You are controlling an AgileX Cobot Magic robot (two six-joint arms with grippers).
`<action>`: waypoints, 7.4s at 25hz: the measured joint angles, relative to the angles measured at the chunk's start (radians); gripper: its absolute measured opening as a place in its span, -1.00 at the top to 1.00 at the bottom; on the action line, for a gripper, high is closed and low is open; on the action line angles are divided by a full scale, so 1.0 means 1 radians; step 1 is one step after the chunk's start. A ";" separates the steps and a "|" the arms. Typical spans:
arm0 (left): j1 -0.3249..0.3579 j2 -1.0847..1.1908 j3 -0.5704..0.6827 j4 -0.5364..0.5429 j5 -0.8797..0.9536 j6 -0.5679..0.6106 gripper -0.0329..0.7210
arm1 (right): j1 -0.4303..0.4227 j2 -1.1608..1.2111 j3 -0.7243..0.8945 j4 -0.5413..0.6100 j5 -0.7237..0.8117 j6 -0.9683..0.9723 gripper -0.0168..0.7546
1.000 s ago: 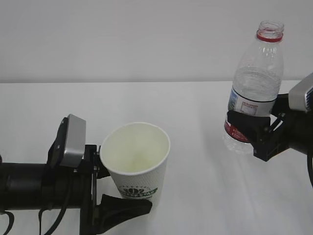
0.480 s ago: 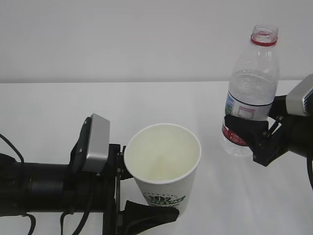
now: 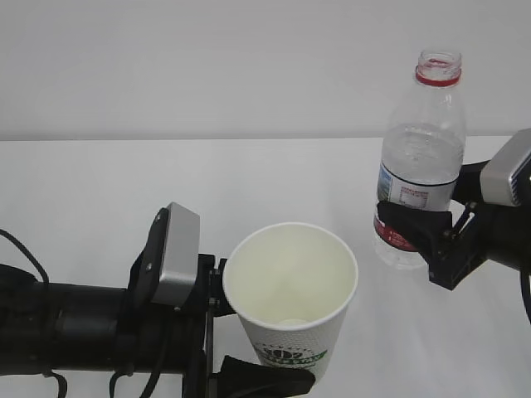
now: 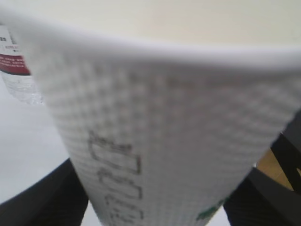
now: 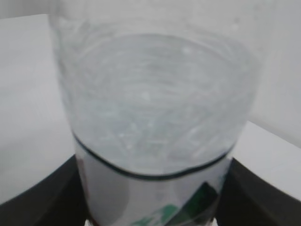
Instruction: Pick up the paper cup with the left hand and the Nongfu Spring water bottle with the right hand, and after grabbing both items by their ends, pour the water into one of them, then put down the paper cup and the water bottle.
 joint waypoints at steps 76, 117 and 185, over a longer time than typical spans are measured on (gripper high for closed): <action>0.000 0.022 -0.100 -0.260 0.110 0.043 -0.66 | 0.000 -0.015 -0.376 -0.388 0.252 -0.191 -0.41; 0.000 0.022 -0.156 -0.214 0.199 -0.019 -0.65 | 0.000 -0.065 -0.402 -0.395 0.336 -0.339 -0.41; 0.000 0.023 -0.186 -0.160 0.159 -0.038 -0.65 | 0.000 -0.065 -0.402 -0.321 0.365 -0.761 -0.41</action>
